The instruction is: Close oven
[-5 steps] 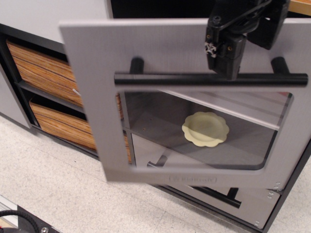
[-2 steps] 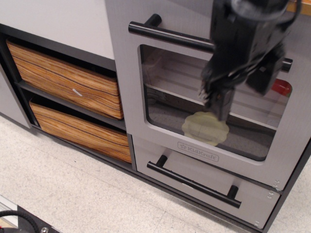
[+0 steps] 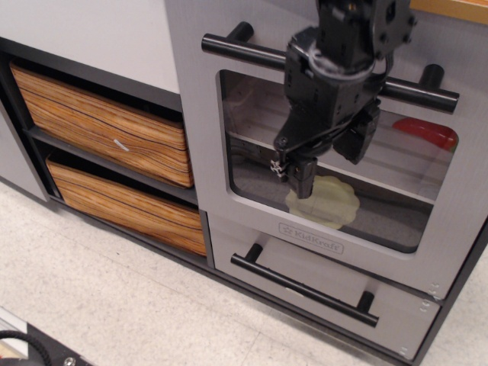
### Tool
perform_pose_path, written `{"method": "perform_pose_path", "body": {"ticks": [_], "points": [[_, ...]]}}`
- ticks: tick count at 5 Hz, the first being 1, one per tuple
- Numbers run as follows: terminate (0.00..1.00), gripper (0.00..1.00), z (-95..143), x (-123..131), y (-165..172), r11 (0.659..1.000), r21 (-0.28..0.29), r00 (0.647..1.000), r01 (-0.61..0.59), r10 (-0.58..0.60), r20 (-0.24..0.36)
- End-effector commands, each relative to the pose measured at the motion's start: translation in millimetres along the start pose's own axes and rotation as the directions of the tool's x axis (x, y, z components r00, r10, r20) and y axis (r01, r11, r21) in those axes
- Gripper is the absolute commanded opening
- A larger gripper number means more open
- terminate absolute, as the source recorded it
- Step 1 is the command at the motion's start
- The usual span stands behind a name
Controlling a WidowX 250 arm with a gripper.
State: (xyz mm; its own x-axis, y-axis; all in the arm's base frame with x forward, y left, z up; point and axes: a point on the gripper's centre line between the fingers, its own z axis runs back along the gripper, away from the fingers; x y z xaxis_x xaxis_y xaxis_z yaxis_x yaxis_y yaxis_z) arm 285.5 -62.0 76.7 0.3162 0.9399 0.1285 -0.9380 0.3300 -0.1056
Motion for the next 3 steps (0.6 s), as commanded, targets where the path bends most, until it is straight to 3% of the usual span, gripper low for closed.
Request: {"method": "perform_pose_path", "body": {"ticks": [1, 2, 3], "points": [[0.00, 1.00, 18.1, 17.0, -11.6, 1.000, -0.012, 1.000, -0.007, 0.007, 0.027], [0.00, 1.00, 18.1, 17.0, -11.6, 1.000, -0.012, 1.000, -0.007, 0.007, 0.027], [1.00, 1.00, 18.1, 17.0, -11.6, 1.000, -0.012, 1.000, -0.007, 0.007, 0.027]]}}
